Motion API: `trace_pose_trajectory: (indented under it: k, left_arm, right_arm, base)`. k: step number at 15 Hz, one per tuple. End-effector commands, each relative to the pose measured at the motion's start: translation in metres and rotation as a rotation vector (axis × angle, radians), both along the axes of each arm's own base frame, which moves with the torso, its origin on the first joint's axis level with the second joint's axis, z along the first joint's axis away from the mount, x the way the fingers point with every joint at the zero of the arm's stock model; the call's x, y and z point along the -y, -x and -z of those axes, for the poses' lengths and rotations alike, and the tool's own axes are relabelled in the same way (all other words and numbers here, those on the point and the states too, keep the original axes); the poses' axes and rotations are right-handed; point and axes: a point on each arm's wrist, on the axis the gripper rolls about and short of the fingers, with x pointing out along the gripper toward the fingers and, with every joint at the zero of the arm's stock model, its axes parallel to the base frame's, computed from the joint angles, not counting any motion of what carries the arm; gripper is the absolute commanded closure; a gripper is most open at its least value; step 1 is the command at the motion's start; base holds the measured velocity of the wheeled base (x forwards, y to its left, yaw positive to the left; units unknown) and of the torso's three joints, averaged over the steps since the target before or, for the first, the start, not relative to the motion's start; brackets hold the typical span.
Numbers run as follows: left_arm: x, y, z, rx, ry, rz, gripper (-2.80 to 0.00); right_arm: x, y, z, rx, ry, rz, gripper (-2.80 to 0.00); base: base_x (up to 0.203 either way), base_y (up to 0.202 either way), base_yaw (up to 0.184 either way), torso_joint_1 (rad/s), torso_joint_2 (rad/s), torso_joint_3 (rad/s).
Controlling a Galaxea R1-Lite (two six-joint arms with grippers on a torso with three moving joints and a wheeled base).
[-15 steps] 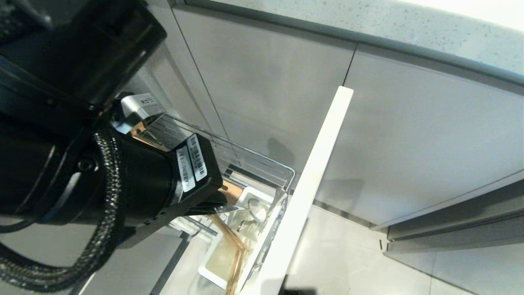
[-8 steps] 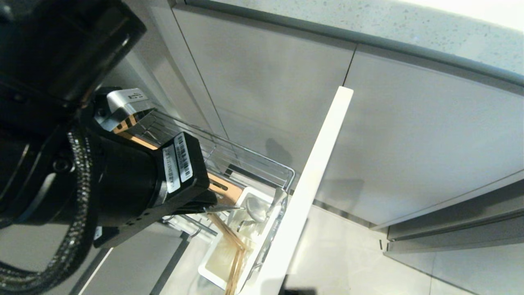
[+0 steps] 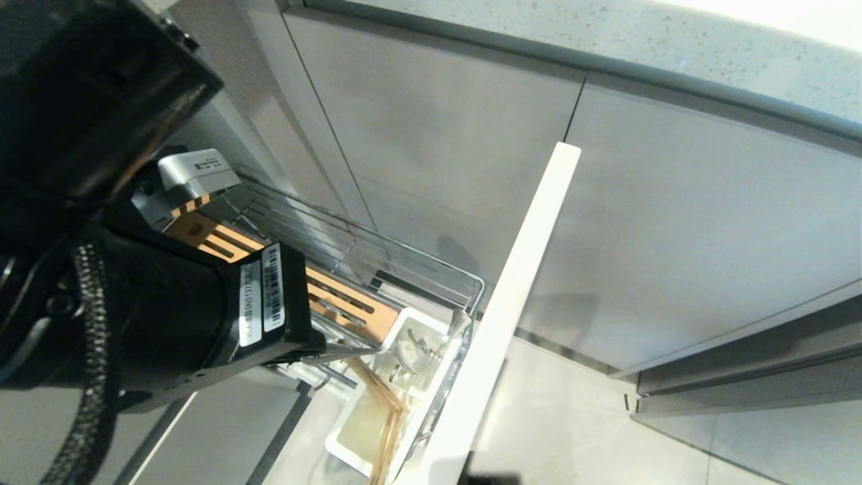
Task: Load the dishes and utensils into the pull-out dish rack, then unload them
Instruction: Take the spoon out of the cupboard
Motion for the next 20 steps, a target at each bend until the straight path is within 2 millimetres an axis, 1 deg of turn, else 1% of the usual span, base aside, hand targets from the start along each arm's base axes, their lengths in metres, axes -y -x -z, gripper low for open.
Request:
trace_pose_trajectory:
  k: [1,4,10,12,17,20]
  left_arm:
    - [-0.004,0.003,-0.003,0.008,0.002,0.008,0.00]
    - [-0.009,0.014,-0.011,0.035,0.036,0.044,0.00]
    - [-0.016,0.017,-0.016,0.071,0.039,0.026,0.00]
    - [-0.023,0.020,-0.020,0.098,0.032,0.031,0.00]
    - [-0.041,0.028,-0.035,0.151,0.083,0.055,0.00]
    - [-0.048,0.031,-0.042,0.169,0.115,0.054,0.00]
  right_arm:
    - [0.000,0.000,0.000,-0.002,0.000,-0.001,0.00]
    - [0.000,0.000,0.000,-0.002,0.000,-0.001,0.00]
    - [0.000,0.000,0.000,-0.002,0.000,-0.001,0.00]
    - [0.000,0.000,0.000,-0.002,0.000,-0.001,0.00]
    - [0.000,0.000,0.000,-0.002,0.000,-0.001,0.00]
    - [0.000,0.000,0.000,-0.002,0.000,-0.001,0.00]
  base:
    - [0.000,0.000,0.000,0.000,0.00,0.000]
    - [0.000,0.000,0.000,0.000,0.00,0.000]
    - [0.000,0.000,0.000,0.000,0.00,0.000]
    - [0.000,0.000,0.000,0.000,0.00,0.000]
    - [0.000,0.000,0.000,0.000,0.00,0.000]
    - [0.000,0.000,0.000,0.000,0.00,0.000]
